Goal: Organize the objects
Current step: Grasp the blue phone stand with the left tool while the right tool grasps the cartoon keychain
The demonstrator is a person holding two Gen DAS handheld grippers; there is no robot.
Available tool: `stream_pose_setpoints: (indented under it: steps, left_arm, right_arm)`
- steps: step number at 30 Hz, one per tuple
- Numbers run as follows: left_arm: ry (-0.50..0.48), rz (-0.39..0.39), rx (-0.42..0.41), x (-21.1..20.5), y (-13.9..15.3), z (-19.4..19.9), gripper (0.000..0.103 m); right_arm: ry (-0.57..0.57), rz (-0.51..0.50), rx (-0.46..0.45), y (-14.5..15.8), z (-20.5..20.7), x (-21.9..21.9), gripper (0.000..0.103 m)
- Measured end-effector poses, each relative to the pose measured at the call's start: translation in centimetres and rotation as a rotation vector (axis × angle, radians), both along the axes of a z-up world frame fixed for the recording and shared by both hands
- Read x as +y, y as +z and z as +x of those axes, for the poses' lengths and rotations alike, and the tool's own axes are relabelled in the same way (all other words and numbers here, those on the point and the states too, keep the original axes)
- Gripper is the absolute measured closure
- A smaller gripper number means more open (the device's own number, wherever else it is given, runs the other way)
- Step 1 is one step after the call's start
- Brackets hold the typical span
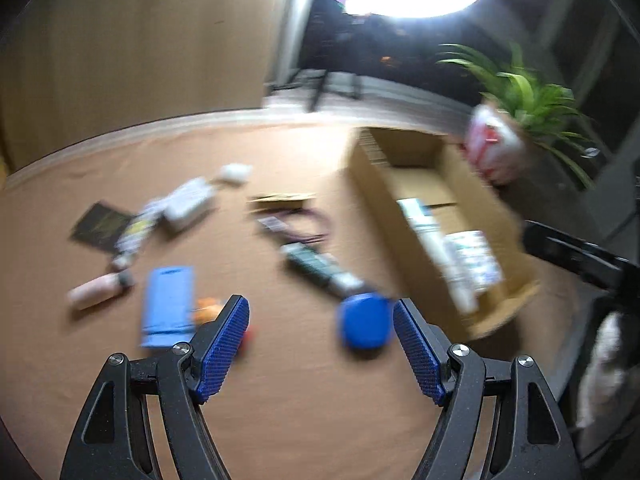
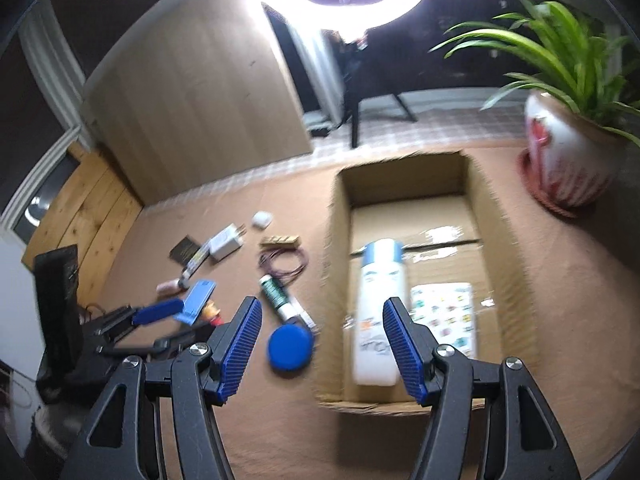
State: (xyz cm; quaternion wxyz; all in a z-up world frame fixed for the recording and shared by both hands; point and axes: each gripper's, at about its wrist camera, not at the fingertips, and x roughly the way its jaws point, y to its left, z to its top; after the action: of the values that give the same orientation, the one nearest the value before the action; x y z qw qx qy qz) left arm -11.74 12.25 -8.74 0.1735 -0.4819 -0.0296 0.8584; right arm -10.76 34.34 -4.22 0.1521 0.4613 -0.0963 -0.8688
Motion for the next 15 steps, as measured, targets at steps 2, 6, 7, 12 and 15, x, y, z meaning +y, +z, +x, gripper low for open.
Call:
stream_pose_setpoints:
  steps: [2,6,7,12,15]
  left_arm:
    - [0.041,-0.035,-0.015,-2.1,-0.9,-0.6,0.025]
    - [0.087,-0.119,-0.032,-5.3,-2.6,-2.0,0.025]
    - [0.092,-0.129,-0.044,-5.9,-3.0,-2.4,0.025]
    - [0.090,-0.133,-0.093,-6.8,-4.6,-4.0,0.026]
    - [0.073,-0.161,-0.106,-6.7,-5.4,-4.5,0.028]
  right_arm:
    - [0.017,-0.007,-0.016,-0.5,0.0,-1.2,0.044]
    - [0.048,-0.029,-0.045,-1.2,0.3,-3.3,0.044]
    - [0.054,-0.029,-0.048,-1.4,0.4,-3.8,0.044]
    - [0.078,-0.020,-0.069,-2.2,0.7,-5.6,0.044]
    - [0.088,-0.017,-0.076,-2.4,0.8,-6.3,0.044]
